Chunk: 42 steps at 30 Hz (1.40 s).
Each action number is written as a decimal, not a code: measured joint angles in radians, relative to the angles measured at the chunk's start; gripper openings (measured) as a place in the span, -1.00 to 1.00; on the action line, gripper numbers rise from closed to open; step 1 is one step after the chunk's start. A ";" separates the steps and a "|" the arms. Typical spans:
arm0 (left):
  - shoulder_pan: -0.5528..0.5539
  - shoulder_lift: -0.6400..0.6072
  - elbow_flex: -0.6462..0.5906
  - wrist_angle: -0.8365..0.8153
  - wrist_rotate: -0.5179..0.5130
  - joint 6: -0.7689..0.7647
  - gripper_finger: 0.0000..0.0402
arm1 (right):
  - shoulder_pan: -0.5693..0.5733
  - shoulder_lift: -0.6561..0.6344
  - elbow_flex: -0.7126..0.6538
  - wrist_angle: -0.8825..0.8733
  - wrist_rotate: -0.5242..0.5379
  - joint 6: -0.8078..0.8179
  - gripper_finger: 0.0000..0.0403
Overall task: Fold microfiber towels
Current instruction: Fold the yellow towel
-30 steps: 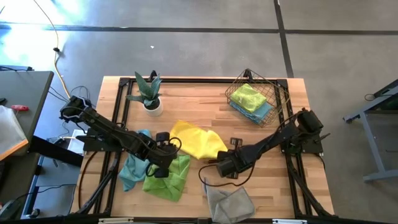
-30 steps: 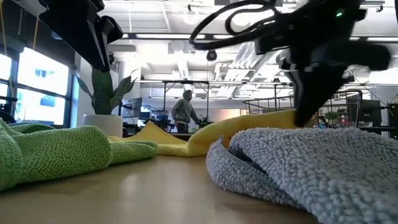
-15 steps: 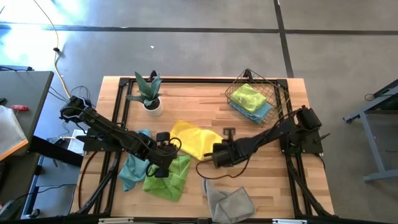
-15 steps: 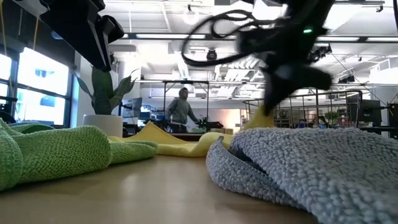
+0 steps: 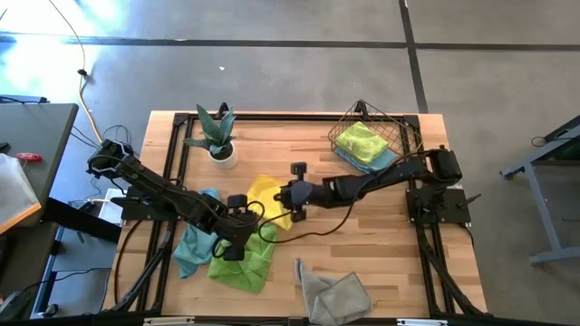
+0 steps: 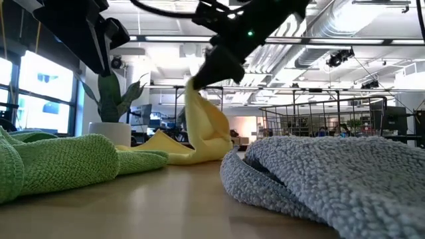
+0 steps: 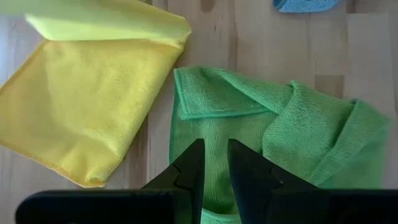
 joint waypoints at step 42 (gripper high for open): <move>0.000 0.000 0.000 -0.011 -0.002 -0.045 -0.69 | -0.125 0.263 0.000 0.546 -0.360 0.011 -0.96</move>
